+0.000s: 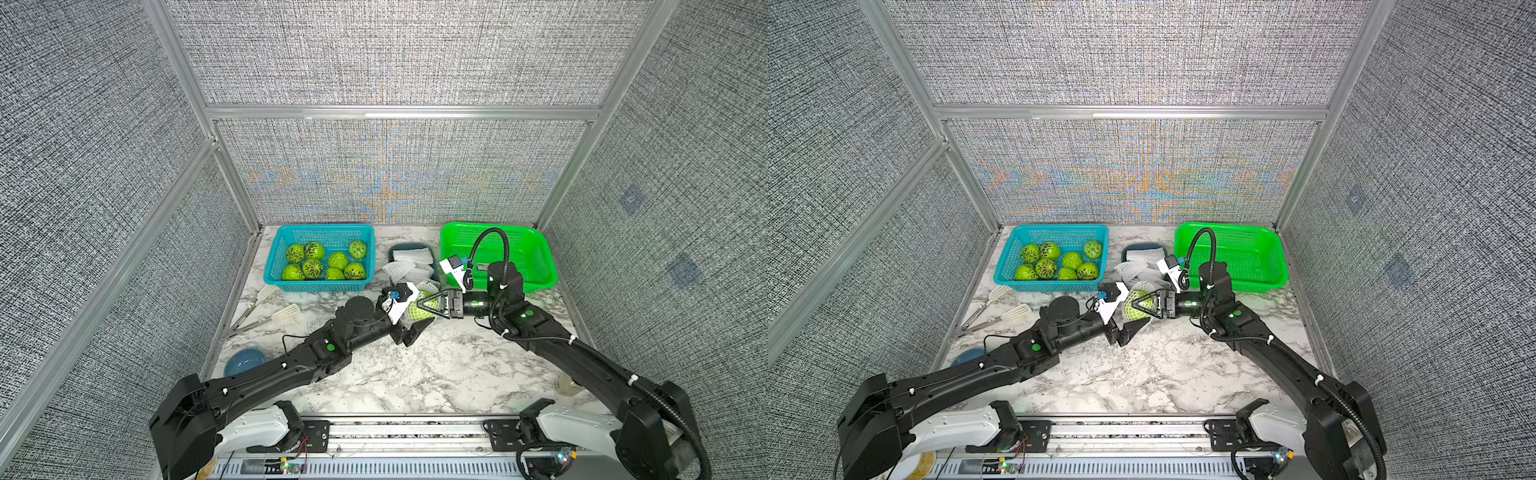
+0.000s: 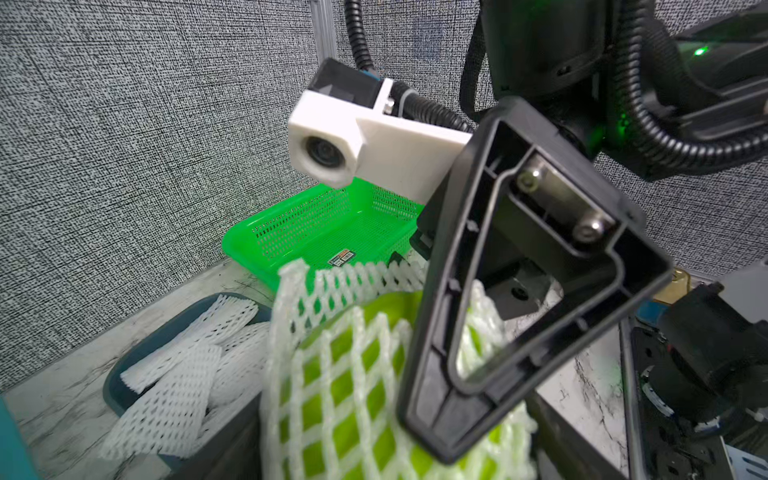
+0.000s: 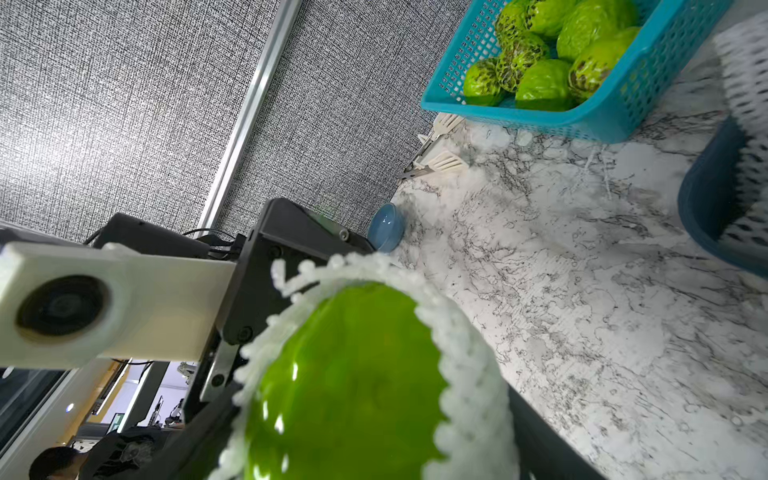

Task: Sleeve custard apples in foam nets
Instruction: Pick up the custard apple from the center of the board.

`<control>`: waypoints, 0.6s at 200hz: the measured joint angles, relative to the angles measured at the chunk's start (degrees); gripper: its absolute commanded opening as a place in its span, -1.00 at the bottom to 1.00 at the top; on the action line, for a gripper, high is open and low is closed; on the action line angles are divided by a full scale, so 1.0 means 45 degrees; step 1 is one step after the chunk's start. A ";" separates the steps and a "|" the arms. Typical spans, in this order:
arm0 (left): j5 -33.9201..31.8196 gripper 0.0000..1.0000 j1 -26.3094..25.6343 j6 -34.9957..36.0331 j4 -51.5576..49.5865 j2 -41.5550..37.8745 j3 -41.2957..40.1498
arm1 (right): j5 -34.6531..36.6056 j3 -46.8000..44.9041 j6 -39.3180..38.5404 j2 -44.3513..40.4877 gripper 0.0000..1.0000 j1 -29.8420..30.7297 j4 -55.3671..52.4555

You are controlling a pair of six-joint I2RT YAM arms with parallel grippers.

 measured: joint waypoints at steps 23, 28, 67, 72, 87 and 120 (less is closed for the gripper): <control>0.0219 0.28 0.0102 -0.0015 -0.0049 0.0277 0.0262 | 0.0223 0.0000 0.0039 -0.0019 0.60 -0.0049 0.0083; 0.0243 0.23 0.0117 -0.0019 -0.0068 0.0340 0.0321 | 0.0296 -0.0005 0.0044 -0.0029 0.61 -0.0058 0.0087; 0.0491 -0.09 0.0180 -0.0019 -0.0049 0.0573 0.0491 | 0.0432 -0.0044 0.0083 -0.0092 0.83 -0.0087 0.0083; 0.0559 -0.12 0.0185 -0.0019 -0.0029 0.0597 0.0500 | 0.0408 -0.0049 0.0078 -0.0126 0.92 -0.0097 0.0083; 0.0631 -0.18 0.0204 -0.0015 -0.0024 0.0695 0.0573 | 0.0379 -0.0068 0.0078 -0.0291 0.98 -0.0253 0.0087; 0.0646 -0.21 0.0277 -0.0243 0.0005 0.0933 0.0748 | 0.0374 -0.0068 0.0078 -0.0787 0.98 -0.1044 0.0165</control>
